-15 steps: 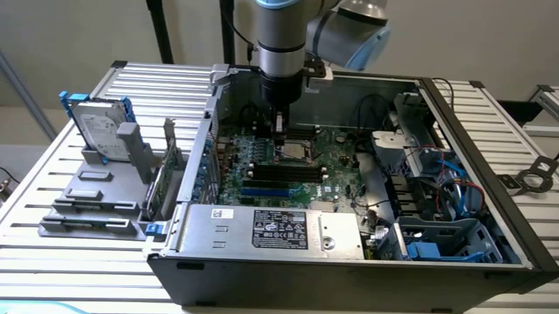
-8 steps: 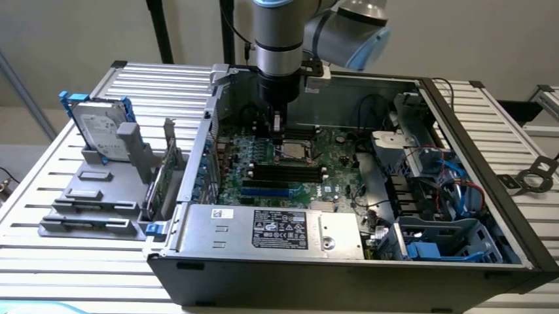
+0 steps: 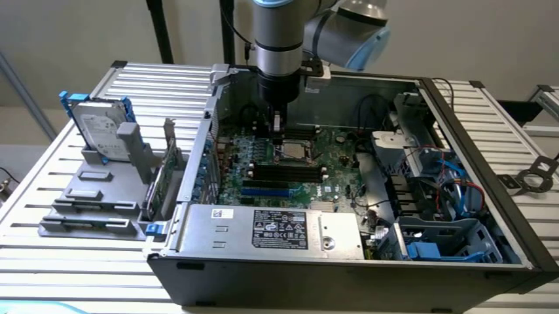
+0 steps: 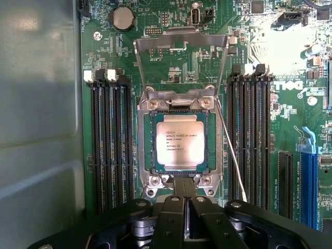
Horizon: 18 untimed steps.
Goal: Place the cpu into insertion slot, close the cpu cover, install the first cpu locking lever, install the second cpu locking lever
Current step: 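Close the cpu cover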
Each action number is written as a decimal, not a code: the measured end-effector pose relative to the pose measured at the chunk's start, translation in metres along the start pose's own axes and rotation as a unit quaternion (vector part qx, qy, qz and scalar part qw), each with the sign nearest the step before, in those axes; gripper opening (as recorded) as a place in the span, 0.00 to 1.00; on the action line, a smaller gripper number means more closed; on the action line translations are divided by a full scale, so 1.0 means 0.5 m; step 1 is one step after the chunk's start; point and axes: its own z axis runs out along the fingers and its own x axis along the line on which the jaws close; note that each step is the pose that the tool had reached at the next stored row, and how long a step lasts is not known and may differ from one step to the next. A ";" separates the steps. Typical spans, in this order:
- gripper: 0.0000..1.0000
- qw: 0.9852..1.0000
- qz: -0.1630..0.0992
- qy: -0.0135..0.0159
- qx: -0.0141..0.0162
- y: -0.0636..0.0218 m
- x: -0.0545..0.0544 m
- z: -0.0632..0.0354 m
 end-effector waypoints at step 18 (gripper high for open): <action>0.11 1.000 0.001 0.018 0.006 0.130 0.006 -0.053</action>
